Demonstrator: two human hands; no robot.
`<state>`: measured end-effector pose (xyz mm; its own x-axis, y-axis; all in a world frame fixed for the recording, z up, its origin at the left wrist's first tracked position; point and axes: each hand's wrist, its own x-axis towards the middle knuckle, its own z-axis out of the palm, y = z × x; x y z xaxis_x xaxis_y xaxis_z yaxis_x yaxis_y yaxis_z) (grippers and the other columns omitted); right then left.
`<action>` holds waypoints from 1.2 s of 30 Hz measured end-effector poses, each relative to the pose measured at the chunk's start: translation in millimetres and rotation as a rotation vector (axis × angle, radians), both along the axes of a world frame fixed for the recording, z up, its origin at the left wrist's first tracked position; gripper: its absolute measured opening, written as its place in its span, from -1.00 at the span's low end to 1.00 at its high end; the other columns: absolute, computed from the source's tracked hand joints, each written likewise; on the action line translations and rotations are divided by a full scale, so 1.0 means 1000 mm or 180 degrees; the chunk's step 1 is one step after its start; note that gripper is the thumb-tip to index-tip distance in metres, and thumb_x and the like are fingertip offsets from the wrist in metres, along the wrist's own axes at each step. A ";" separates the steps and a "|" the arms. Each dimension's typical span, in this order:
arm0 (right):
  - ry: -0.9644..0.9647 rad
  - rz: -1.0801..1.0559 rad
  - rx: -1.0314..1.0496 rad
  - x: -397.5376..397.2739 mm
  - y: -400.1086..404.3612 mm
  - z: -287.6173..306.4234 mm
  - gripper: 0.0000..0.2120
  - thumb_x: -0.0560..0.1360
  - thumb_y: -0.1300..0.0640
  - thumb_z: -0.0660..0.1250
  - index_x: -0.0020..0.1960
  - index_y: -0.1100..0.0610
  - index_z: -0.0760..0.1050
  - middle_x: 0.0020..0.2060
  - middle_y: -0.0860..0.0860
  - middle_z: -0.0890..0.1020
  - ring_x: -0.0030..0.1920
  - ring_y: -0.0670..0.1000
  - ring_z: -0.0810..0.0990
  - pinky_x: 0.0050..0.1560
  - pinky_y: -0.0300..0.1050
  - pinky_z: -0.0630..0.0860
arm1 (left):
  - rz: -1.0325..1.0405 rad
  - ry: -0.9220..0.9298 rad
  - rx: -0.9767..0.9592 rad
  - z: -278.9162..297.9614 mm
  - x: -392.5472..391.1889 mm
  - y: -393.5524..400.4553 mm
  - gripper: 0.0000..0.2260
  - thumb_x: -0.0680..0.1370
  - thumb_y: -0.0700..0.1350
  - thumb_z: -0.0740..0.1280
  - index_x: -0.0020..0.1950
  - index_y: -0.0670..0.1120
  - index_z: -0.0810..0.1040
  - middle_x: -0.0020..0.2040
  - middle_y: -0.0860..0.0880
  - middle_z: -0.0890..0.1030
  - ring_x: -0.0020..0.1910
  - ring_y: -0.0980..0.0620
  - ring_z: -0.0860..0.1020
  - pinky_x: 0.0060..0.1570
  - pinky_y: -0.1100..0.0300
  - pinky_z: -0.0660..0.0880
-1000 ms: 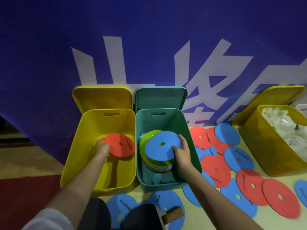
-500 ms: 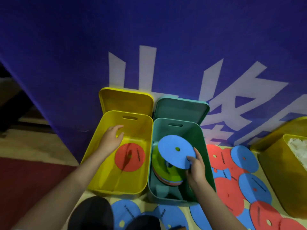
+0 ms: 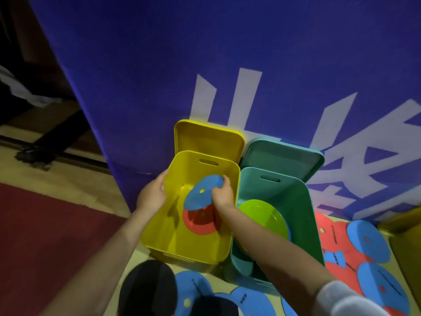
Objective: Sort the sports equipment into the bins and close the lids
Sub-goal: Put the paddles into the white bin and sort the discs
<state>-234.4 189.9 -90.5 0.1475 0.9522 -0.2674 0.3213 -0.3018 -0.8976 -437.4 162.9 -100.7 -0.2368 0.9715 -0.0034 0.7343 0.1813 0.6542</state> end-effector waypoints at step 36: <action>0.0537 0.1057 0.0771 0.003 -0.141 0.045 -0.72 0.56 0.37 0.12 0.12 0.08 0.45 -0.26 0.03 0.56 -0.30 -0.09 0.57 -0.17 -0.13 0.52 | 0.0249 -0.1465 0.0036 0.018 -0.016 -0.079 -0.70 0.66 -0.14 0.09 0.38 -0.08 0.40 0.18 -0.15 0.57 0.04 -0.10 0.55 0.04 0.02 0.45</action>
